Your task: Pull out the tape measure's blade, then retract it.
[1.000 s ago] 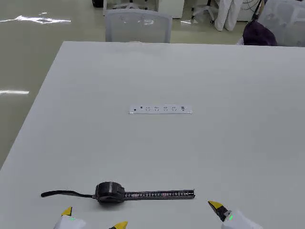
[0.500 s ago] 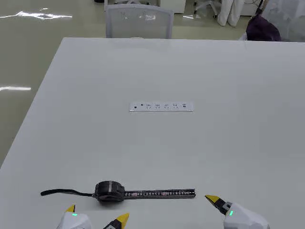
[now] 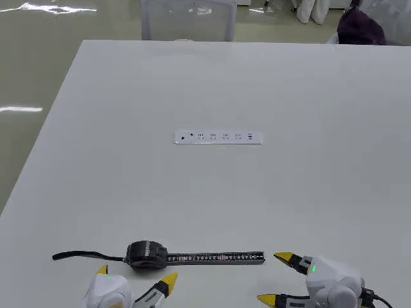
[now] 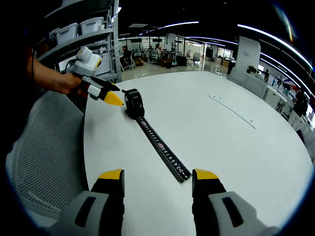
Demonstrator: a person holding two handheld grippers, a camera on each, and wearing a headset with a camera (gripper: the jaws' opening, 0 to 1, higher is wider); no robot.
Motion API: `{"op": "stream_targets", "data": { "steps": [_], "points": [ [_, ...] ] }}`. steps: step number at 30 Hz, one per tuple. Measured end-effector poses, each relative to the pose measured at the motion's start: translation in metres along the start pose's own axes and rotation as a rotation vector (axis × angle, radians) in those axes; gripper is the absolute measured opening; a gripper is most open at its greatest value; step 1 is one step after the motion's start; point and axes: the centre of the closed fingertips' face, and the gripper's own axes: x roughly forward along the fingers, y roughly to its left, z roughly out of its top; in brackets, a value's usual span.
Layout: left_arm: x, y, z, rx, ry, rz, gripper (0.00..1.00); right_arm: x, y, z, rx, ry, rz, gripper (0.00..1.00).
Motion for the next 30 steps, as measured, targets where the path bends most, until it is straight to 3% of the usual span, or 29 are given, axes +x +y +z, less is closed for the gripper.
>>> {"op": "stream_targets", "data": {
  "steps": [9,16,30],
  "points": [
    [0.013,0.001,-0.001,-0.051,-0.003,0.025,0.91,0.008,-0.017,-0.008,-0.037,-0.004,0.076,0.54],
    [0.021,0.000,0.000,-0.076,-0.018,0.060,0.90,0.016,-0.018,-0.013,-0.084,0.013,0.167,0.50],
    [0.034,0.000,-0.006,-0.104,-0.001,0.111,0.86,0.039,-0.043,-0.028,-0.153,0.030,0.213,0.33]
  ]
}}
